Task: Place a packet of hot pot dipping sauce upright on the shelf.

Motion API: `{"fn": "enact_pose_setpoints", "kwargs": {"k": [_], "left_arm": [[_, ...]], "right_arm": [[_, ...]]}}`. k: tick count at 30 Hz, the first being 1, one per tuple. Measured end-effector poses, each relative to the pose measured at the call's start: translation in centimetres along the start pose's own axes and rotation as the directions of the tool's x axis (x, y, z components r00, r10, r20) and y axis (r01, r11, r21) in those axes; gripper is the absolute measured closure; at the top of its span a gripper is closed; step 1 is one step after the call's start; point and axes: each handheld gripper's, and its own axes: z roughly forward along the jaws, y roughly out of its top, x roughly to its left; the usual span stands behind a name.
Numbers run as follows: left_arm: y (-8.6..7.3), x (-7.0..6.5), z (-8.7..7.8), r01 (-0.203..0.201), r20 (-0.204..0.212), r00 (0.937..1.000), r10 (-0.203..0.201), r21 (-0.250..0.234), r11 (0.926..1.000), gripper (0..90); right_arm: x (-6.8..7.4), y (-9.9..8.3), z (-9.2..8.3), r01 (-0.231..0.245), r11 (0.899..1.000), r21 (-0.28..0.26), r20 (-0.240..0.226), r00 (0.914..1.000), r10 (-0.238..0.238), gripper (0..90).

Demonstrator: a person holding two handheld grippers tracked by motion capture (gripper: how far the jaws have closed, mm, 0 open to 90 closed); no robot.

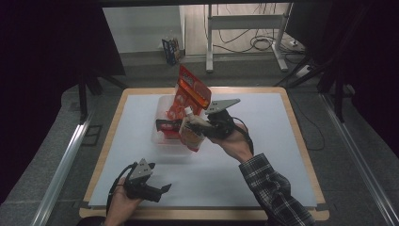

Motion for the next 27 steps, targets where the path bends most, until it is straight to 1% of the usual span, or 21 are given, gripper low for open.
{"fn": "enact_pose_setpoints", "kwargs": {"k": [1, 4, 5, 6, 7, 8, 10, 11, 15, 20, 23, 27], "left_arm": [[0.0, 0.0, 0.0, 0.0, 0.0, 1.0, 0.0, 0.0, 1.0, 2.8], [0.0, 0.0, 0.0, 0.0, 0.0, 1.0, 0.0, 0.0, 1.0, 2.8], [0.0, 0.0, 0.0, 0.0, 0.001, 1.0, 0.0, 0.0, 1.0, 2.8], [0.0, 0.0, 0.0, 0.001, 0.001, 1.0, -0.001, -0.001, 1.0, 2.8], [0.0, 0.1, 0.0, 0.004, 0.002, 1.0, -0.004, -0.004, 1.0, 2.8], [0.0, 0.1, 0.0, 0.004, 0.002, 1.0, -0.004, -0.004, 1.0, 2.8], [0.0, 0.1, -0.1, 0.006, 0.001, 1.0, -0.006, -0.007, 1.0, 2.8], [0.0, 0.2, -0.1, 0.008, 0.001, 1.0, -0.008, -0.01, 0.9999, 2.8], [-0.1, 0.2, -0.2, 0.01, 0.002, 0.9999, -0.01, -0.011, 0.9999, 2.8], [-0.1, 0.3, -0.3, 0.016, 0.001, 0.9999, -0.016, -0.017, 0.9997, 2.8], [-0.1, 0.4, -0.4, 0.016, 0.001, 0.9999, -0.016, -0.018, 0.9997, 2.8], [-0.1, 0.4, -0.4, 0.016, 0.001, 0.9999, -0.016, -0.016, 0.9997, 2.8]], "right_arm": [[0.0, 0.0, 0.0, 0.0, 1.0, 0.0, 0.0, 1.0, 0.0, 87.3], [0.1, 0.4, 0.7, 0.008, 1.0, -0.003, -0.007, 0.9999, -0.008, 87.3], [0.2, 0.5, 1.2, 0.01, 1.0, -0.006, -0.011, 0.9999, -0.01, 87.4], [0.2, 0.5, 1.2, 0.01, 1.0, -0.006, -0.011, 0.9999, -0.01, 87.4], [0.3, 0.6, 1.7, 0.011, 1.0, -0.009, -0.015, 0.9998, -0.011, 87.4], [0.3, 0.6, 1.7, 0.011, 1.0, -0.009, -0.015, 0.9998, -0.011, 87.4], [0.4, 0.8, 2.3, 0.009, 1.0, -0.01, -0.025, 0.9997, -0.009, 87.5], [0.5, 0.9, 2.9, 0.008, 1.0, -0.011, -0.033, 0.9994, -0.008, 87.6], [0.7, 1.2, 3.8, 0.007, 1.0, -0.009, -0.053, 0.9985, -0.008, 87.7], [1.1, 1.5, 5.1, 0.024, 1.0, 0.02, -0.069, 0.9974, -0.022, 87.7], [1.0, 1.4, 5.7, 0.015, 0.999, 0.029, -0.086, 0.9962, -0.013, 87.7], [0.9, 1.0, 6.5, 0.014, 0.997, 0.078, -0.081, 0.9967, -0.008, 87.6]]}}
